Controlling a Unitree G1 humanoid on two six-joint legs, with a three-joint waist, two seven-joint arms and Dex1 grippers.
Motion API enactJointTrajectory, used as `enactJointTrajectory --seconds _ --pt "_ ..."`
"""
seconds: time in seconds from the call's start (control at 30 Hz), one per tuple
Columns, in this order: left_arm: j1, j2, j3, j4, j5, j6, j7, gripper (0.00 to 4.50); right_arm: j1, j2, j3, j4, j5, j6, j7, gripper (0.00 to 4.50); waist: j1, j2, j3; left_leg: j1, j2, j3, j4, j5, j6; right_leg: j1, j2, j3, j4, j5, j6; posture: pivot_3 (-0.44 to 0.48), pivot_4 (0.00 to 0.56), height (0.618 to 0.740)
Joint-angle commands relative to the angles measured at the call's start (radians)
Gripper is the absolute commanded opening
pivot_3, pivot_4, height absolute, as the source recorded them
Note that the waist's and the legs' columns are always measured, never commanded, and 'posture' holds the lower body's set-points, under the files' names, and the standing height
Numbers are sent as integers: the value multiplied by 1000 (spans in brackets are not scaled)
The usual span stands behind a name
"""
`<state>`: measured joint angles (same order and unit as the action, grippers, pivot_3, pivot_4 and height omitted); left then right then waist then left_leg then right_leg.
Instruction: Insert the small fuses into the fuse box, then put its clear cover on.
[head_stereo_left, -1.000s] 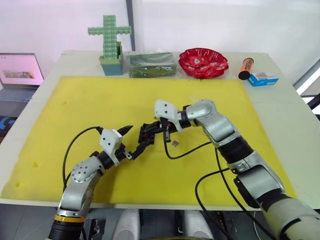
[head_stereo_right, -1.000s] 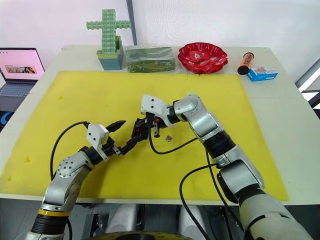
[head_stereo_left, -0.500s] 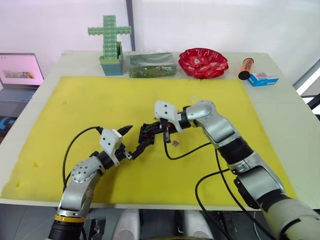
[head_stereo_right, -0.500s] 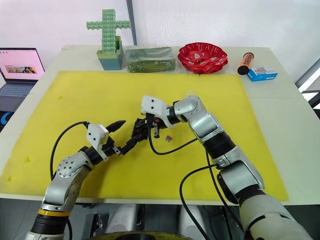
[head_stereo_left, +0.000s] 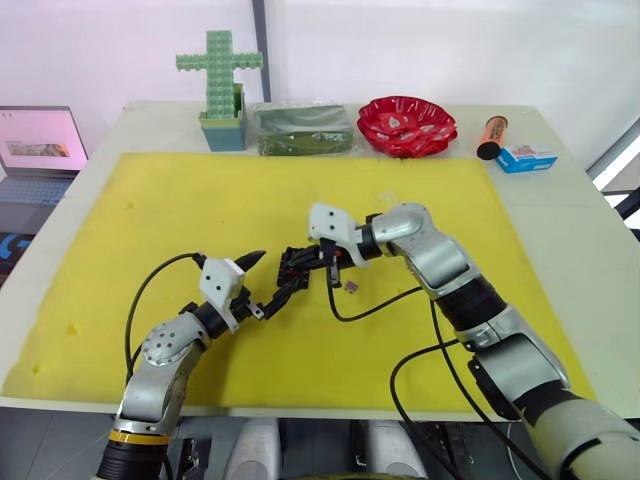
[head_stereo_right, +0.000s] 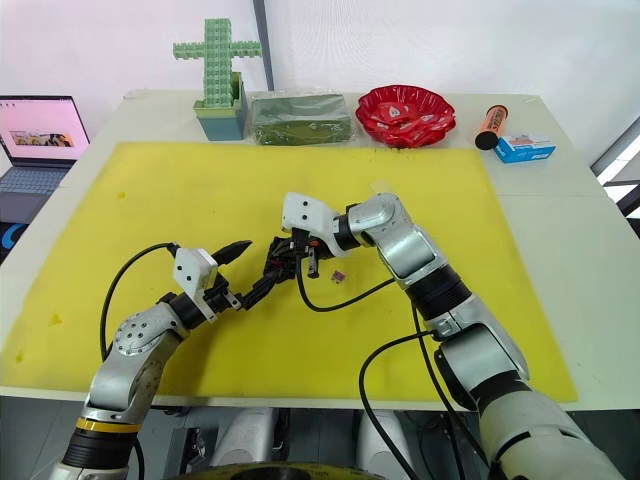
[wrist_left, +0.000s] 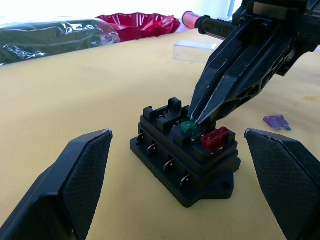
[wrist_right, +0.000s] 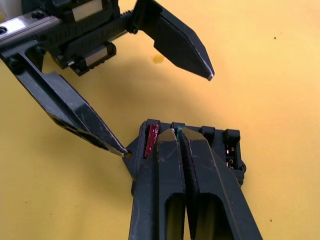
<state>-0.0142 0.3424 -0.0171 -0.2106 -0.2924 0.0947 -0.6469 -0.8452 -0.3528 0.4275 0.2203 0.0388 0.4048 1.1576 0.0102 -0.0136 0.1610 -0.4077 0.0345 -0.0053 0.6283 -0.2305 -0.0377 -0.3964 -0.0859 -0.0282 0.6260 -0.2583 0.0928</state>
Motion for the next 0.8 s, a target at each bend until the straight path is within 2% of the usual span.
enactJointTrajectory --seconds 0.03,0.8 --pt "-6 4 1 -27 -1 -16 0 4500 16 -7 32 27 -27 8 7 53 0 0 0 0 0 0 0 0 0 0 0 0 0 0 0 0 150 740" --pt "-4 3 -3 -31 1 -14 7 4500 38 -27 58 106 -71 -6 -14 53 1 0 -3 2 0 0 0 0 0 2 0 0 0 0 -1 0 150 740"
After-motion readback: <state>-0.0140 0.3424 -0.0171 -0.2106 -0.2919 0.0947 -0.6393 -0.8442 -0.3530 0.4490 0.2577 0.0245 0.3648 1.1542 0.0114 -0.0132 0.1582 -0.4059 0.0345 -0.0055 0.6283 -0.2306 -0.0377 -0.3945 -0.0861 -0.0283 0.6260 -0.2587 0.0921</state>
